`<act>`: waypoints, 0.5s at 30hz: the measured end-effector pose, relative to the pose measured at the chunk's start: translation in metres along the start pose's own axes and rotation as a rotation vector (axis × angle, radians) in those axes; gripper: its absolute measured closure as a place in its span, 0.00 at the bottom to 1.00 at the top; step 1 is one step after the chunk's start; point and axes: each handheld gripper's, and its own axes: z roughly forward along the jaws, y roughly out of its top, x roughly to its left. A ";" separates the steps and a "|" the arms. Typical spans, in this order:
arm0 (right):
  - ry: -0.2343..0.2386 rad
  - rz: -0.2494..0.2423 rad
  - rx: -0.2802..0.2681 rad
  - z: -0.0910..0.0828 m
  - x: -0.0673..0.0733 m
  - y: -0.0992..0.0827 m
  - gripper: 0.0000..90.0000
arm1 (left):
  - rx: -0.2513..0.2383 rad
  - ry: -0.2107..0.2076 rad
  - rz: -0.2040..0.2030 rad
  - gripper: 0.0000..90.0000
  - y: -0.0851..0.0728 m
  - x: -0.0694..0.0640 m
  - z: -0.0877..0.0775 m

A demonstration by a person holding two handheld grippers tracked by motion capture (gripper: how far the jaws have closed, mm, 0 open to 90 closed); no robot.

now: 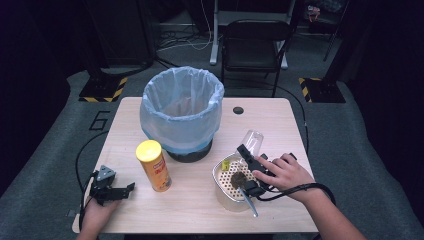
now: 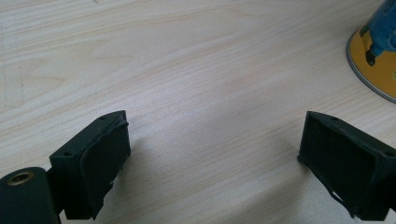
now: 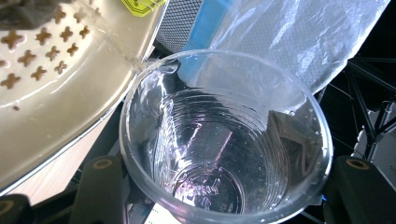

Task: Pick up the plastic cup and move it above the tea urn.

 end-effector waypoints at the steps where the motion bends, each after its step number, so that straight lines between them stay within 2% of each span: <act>1: 0.009 0.008 -0.002 0.000 0.000 0.000 0.42 | 0.000 0.000 0.000 0.09 0.000 0.000 0.000; 2: -0.019 0.026 -0.004 0.000 -0.001 0.000 0.42 | 0.000 0.000 0.000 0.09 0.000 0.000 0.000; 3: 0.001 0.016 -0.009 0.000 0.000 0.001 0.42 | 0.000 0.000 0.000 0.09 0.000 0.000 0.000; 5: 0.003 0.028 -0.015 0.000 0.001 0.002 0.42 | 0.000 0.000 0.000 0.09 0.000 0.000 0.000; 6: -0.034 0.037 -0.011 0.000 0.001 0.002 0.42 | 0.000 0.000 0.000 0.09 0.000 0.000 0.000; 7: -0.032 0.035 -0.012 0.000 0.000 0.002 0.42 | 0.000 0.000 0.000 0.09 0.000 0.000 0.000; 8: 0.002 0.031 -0.018 0.001 0.001 0.002 0.42 | 0.000 0.000 0.000 0.09 0.000 0.000 0.000; 9: 0.018 0.046 -0.019 0.001 0.002 0.003 0.42 | 0.000 0.000 0.000 0.09 0.000 0.000 0.000; 10: 0.018 0.043 -0.019 0.001 0.003 0.003 0.42 | 0.000 0.000 0.000 0.09 0.000 0.000 0.000; 11: -0.020 0.048 -0.014 0.001 0.002 0.003 0.42 | 0.000 0.000 0.000 0.09 0.000 0.000 0.000; 12: -0.019 0.035 -0.018 0.001 0.001 0.003 0.42 | 0.000 0.000 0.000 0.09 0.000 0.000 0.000; 15: -0.024 0.052 -0.016 0.000 0.002 0.004 0.42 | 0.000 0.000 0.000 0.09 0.000 0.000 0.000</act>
